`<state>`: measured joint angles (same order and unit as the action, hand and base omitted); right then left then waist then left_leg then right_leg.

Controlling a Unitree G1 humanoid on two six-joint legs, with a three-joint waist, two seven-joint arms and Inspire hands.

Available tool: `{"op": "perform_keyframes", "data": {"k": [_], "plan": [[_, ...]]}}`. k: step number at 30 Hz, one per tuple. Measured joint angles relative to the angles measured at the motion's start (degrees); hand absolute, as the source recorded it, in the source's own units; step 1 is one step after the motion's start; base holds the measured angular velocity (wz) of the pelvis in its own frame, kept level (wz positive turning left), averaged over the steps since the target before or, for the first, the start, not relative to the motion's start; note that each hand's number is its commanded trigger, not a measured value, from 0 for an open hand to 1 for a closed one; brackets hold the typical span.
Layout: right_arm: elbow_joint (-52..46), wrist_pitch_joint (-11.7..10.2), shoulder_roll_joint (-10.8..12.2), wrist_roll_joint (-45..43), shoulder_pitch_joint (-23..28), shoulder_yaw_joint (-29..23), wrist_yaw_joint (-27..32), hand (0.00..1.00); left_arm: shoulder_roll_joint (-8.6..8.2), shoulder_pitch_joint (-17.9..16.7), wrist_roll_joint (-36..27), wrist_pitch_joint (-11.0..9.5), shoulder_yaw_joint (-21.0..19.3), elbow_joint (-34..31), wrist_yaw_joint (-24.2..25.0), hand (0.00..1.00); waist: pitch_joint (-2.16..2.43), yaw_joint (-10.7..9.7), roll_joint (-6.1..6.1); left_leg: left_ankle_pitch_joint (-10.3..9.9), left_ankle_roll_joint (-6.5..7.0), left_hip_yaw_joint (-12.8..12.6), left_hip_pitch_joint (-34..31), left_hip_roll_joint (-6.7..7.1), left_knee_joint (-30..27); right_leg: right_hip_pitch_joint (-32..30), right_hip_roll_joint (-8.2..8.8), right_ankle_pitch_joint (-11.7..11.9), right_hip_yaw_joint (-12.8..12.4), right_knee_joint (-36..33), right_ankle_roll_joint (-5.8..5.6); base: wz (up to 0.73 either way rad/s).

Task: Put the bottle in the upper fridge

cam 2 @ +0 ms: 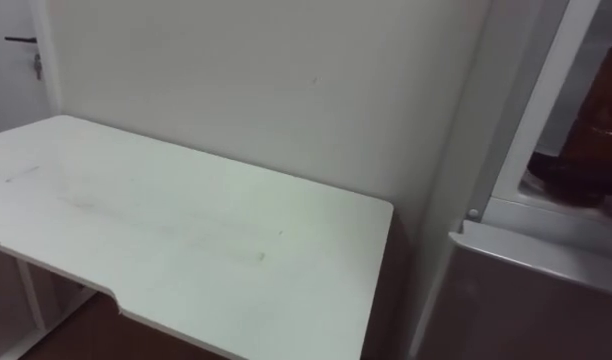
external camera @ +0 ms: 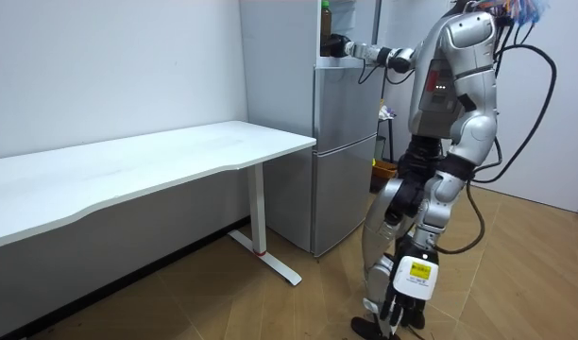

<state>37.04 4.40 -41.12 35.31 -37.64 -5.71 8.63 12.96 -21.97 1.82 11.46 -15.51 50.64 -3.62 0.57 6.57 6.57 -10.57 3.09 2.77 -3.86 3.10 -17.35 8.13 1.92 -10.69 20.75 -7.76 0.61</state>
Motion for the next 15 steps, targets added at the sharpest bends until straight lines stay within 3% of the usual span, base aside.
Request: {"op": "perform_keyframes", "data": {"k": [6,10,15], "plan": [[-1.78,0.68,0.00,2.27,0.00,0.00,-1.57,0.00,-0.92,0.77,-0.06,-0.04,0.12,-0.06,0.04,0.00,-0.32,-0.93,-0.82,-0.25,0.11,-0.76,0.47,-0.38,0.19,-0.25,-0.02,0.05,-0.66,-0.93,-0.03,-0.08],[-2.02,0.70,0.00,4.08,0.00,0.01,-2.55,0.00,-0.81,1.28,-0.13,0.19,0.68,-1.78,0.38,0.00,0.15,-1.82,-1.08,-0.23,0.13,-0.98,0.77,-0.38,0.17,-0.23,0.01,0.06,-0.93,-1.08,-0.04,-0.03],[-2.70,1.41,0.00,4.93,0.98,-0.08,-3.03,0.00,-0.75,3.50,-0.07,0.13,0.99,-2.85,0.99,0.00,0.36,-2.22,-0.86,-0.21,0.11,-1.27,1.45,-0.46,0.77,-0.06,0.18,0.06,-1.27,-1.28,-0.04,-0.04]]}}
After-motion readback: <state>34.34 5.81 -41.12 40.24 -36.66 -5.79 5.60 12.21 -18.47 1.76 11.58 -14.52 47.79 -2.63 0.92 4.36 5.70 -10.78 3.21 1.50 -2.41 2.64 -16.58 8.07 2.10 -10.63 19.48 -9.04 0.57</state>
